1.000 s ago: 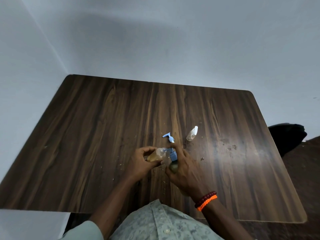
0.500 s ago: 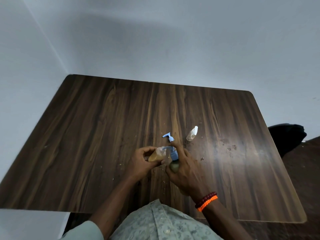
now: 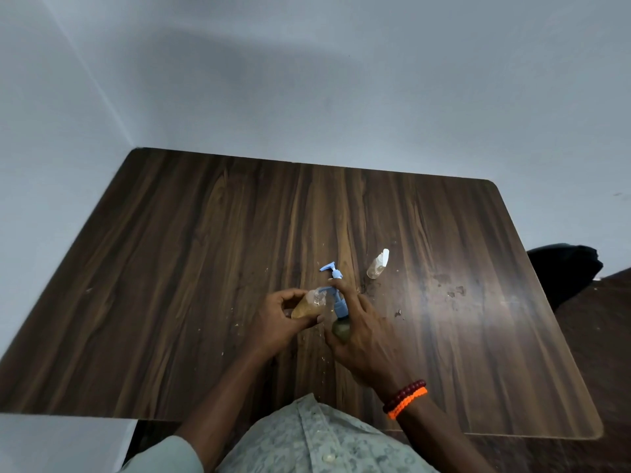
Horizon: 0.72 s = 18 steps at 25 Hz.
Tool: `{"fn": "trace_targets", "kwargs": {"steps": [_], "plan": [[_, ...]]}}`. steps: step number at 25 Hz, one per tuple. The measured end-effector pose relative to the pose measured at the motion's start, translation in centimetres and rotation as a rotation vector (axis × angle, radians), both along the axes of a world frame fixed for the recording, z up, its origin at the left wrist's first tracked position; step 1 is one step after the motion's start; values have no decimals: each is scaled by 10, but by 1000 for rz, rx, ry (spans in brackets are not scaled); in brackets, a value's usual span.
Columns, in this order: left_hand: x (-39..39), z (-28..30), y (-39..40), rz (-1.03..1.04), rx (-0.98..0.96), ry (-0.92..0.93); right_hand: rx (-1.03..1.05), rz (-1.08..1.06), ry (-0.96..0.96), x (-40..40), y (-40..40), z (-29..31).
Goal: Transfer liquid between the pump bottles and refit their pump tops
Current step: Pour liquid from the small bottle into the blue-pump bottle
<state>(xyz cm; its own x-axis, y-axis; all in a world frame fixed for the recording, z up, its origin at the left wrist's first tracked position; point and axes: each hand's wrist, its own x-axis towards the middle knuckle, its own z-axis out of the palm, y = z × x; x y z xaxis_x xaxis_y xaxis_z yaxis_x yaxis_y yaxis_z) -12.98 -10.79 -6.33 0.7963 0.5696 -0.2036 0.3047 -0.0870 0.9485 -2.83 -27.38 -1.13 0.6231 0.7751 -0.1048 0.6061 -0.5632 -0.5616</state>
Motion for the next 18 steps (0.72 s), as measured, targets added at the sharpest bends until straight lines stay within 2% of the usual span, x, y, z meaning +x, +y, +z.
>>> {"fn": "trace_targets", "kwargs": {"steps": [18], "plan": [[-2,-7,-2,-2,1,28,21,-16,32,-1,-2,-1]]}}
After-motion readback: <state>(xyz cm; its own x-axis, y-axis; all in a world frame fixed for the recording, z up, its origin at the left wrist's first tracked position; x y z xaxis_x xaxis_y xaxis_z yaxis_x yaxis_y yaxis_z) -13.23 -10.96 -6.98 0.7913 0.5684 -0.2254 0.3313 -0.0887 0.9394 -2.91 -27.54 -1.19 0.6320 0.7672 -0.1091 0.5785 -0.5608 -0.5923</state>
